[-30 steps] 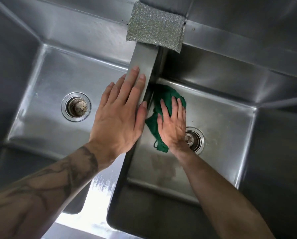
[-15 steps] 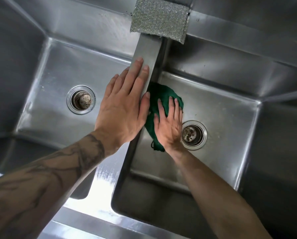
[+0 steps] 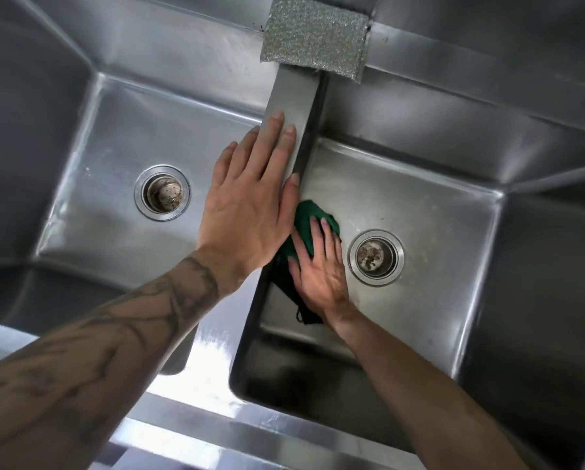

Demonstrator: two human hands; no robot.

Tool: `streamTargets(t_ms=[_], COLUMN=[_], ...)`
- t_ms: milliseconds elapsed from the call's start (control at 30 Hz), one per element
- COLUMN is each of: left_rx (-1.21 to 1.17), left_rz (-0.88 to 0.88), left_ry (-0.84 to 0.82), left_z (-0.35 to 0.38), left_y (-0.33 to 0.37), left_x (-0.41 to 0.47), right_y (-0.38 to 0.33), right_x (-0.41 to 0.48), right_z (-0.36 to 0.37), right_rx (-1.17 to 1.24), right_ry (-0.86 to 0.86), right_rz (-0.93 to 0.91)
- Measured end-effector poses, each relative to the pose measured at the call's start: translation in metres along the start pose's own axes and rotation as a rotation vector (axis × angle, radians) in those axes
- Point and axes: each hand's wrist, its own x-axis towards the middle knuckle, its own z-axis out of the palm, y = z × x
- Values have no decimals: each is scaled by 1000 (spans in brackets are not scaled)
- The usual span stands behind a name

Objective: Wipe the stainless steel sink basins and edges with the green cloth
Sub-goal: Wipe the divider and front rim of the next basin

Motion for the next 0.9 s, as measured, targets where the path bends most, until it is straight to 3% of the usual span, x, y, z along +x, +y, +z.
streamTargets(t_ms=[100,200,300,600,767,900], left_rx=[-20,6,38,42,58,75], left_rz=[-12,-33,-35,-50,-40,-29], left_ry=[-2,-30,-56,-21,-23,-11], left_z=[1,2,0,5,4,5], left_y=[2,5,6,6,6,6], left_x=[-17,-56,-80,-81,-81,-81], right_y=[-2,30,69,3,75,70], right_x=[0,-51,-95,-53,-93,-94], right_z=[-2,-8,-13,4,-12,-14], right_rx=[9,-47,-74,36,-43,-53], right_ry=[-29,-105,-175,-139,-223,-216], right_rz=[7,-236,-368,-255,-550,-454])
